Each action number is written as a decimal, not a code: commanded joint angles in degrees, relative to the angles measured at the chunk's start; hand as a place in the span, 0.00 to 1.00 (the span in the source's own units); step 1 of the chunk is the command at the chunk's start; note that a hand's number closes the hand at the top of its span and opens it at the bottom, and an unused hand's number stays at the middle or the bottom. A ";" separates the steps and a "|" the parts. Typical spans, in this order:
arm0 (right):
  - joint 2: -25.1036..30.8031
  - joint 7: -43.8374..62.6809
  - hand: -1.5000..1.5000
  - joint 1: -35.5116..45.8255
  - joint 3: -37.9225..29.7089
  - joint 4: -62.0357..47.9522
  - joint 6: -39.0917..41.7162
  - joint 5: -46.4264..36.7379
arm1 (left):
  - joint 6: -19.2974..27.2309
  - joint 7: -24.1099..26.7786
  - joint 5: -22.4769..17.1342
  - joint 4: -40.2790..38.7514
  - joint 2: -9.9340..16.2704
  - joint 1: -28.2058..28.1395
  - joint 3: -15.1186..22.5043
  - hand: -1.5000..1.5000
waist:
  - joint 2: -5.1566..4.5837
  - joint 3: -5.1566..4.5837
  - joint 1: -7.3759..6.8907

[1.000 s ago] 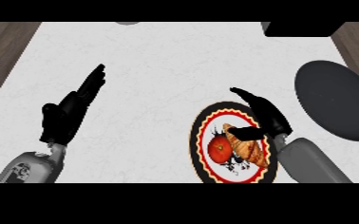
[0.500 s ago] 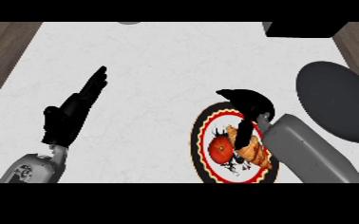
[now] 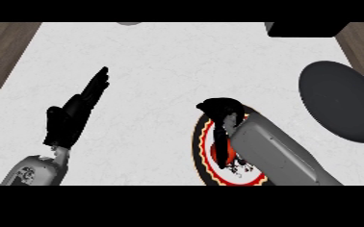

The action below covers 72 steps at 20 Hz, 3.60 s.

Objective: Pick the tomato from the plate and place it in the pan

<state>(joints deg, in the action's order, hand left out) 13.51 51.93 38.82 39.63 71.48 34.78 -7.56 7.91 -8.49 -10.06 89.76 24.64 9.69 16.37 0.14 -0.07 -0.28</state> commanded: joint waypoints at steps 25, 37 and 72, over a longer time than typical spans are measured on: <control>-3.04 -2.99 0.00 -12.23 1.80 -2.97 1.72 -19.22 | -7.14 -1.10 3.80 -2.38 -4.26 1.59 -7.93 0.50 | -0.22 0.07 0.13; -4.55 -7.62 1.00 -14.06 0.06 -0.81 8.26 -23.25 | -8.05 -3.48 6.76 2.04 -6.72 -0.77 -8.11 0.50 | -0.13 0.07 0.09; 13.23 -28.73 1.00 -56.46 -29.43 53.97 -55.04 -33.41 | -11.12 -1.15 8.28 0.62 -8.11 -2.26 -11.22 0.50 | -0.18 0.19 0.90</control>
<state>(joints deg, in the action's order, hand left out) 28.46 29.28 -15.83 15.55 129.63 -14.32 -48.73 -1.93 -11.26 -1.64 92.01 16.44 7.11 5.59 0.12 0.09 1.01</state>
